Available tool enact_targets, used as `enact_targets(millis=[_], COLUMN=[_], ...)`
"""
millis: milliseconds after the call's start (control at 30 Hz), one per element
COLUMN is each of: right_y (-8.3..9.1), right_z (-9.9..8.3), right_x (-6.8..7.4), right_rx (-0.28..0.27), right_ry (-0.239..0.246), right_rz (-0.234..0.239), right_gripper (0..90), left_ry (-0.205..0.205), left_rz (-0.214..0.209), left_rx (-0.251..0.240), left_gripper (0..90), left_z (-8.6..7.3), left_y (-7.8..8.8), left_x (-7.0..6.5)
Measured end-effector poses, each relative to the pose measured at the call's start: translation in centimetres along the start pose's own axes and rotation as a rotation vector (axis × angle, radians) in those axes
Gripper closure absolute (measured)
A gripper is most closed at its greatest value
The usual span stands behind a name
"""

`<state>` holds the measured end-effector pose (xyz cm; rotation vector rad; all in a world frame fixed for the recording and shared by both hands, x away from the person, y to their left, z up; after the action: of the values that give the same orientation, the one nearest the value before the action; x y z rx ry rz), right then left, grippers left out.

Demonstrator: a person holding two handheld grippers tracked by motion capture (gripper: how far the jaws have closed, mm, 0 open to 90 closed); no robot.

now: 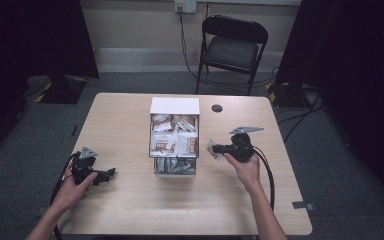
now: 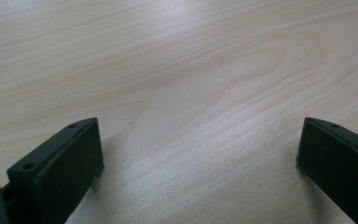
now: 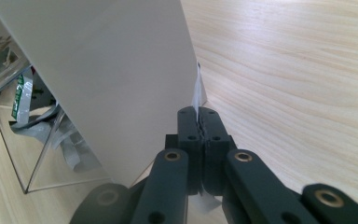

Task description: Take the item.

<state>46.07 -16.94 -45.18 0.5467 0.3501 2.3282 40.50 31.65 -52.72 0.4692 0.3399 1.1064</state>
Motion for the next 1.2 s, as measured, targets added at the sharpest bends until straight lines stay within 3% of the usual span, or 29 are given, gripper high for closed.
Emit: enact_targets(millis=[367, 500, 767, 933, 1200], right_y=[-1.9, -2.4, -3.3, -3.5, -3.6], right_z=[-1.6, -2.3, -3.0, -3.3, -3.5], right_x=[-0.3, -0.6, -1.0, -1.5, -2.2], right_rx=[0.06, 0.07, 0.104, 0.096, 0.113], right_ry=[0.024, 0.004, 0.011, -0.012, -0.003], right_rz=[-0.019, -0.012, -0.032, -0.047, -0.101], right_gripper=[89.2, 89.2, 89.1, 88.5, 71.5], left_ry=[0.0, 0.0, 0.0, 0.0, 0.0], left_rz=[0.0, 0.0, 0.0, 0.0, 0.0], left_rx=[0.0, 0.0, 0.0, 0.0, 0.0], left_gripper=[0.0, 0.0, 0.0, 0.0, 0.0], left_z=[0.0, 0.0, 0.0, 0.0, 0.0], left_y=[0.0, 0.0, 0.0, 0.0, 0.0], left_x=[0.0, 0.0, 0.0, 0.0, 0.0])
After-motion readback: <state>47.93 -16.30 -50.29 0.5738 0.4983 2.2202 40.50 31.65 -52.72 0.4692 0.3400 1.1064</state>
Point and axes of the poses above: each handheld gripper's, and its own axes: y roughly backward along the jaws, z roughly out of its top, x roughly to its left, the point moved 2 cm from there along -y, roughly forward along the jaws, and after that the axes turned 14 degrees about -x, right-handed, at the moved point
